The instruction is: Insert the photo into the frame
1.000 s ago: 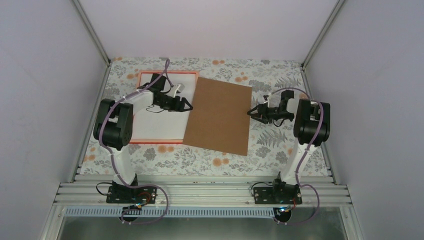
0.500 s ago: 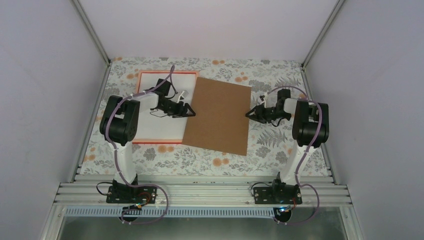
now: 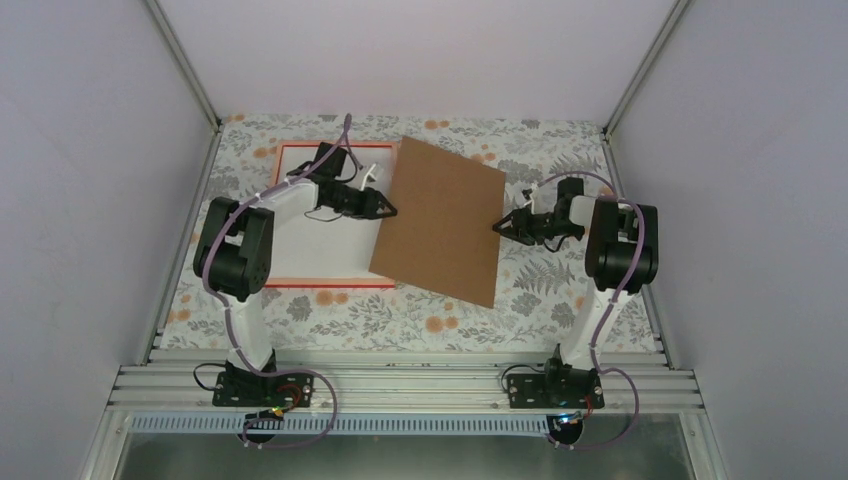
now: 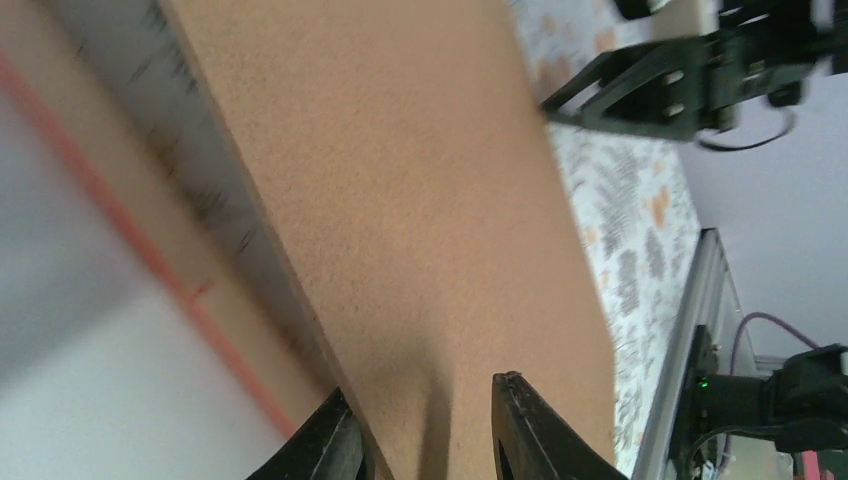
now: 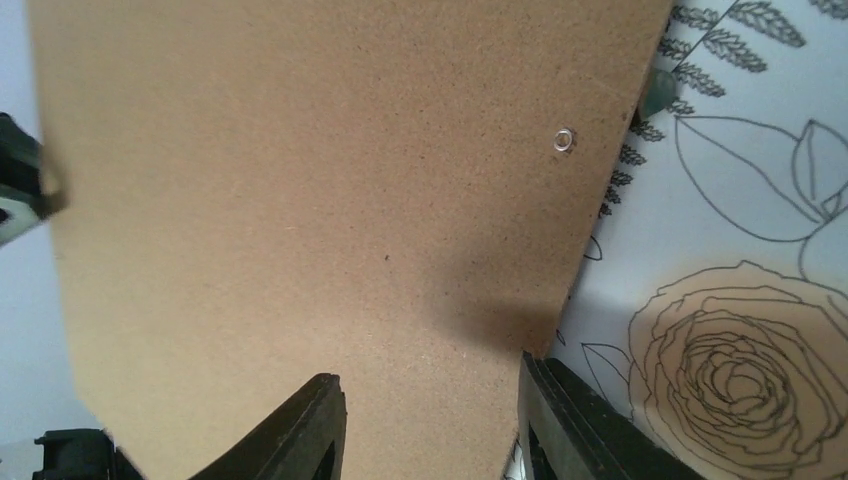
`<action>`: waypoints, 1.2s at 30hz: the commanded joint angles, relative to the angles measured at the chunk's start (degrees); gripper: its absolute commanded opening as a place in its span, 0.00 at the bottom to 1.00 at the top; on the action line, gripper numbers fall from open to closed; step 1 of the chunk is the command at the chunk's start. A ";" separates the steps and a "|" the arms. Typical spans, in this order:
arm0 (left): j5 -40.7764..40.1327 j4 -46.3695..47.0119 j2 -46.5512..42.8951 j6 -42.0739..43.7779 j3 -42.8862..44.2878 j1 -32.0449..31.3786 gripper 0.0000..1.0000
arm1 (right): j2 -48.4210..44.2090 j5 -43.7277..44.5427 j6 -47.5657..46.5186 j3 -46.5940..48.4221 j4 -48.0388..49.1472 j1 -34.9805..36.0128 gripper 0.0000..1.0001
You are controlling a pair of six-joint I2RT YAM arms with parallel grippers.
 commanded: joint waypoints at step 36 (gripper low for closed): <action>-26.83 16.53 -31.04 79.21 3.39 -10.86 0.02 | -29.07 12.81 -9.54 33.75 -9.07 -16.66 1.00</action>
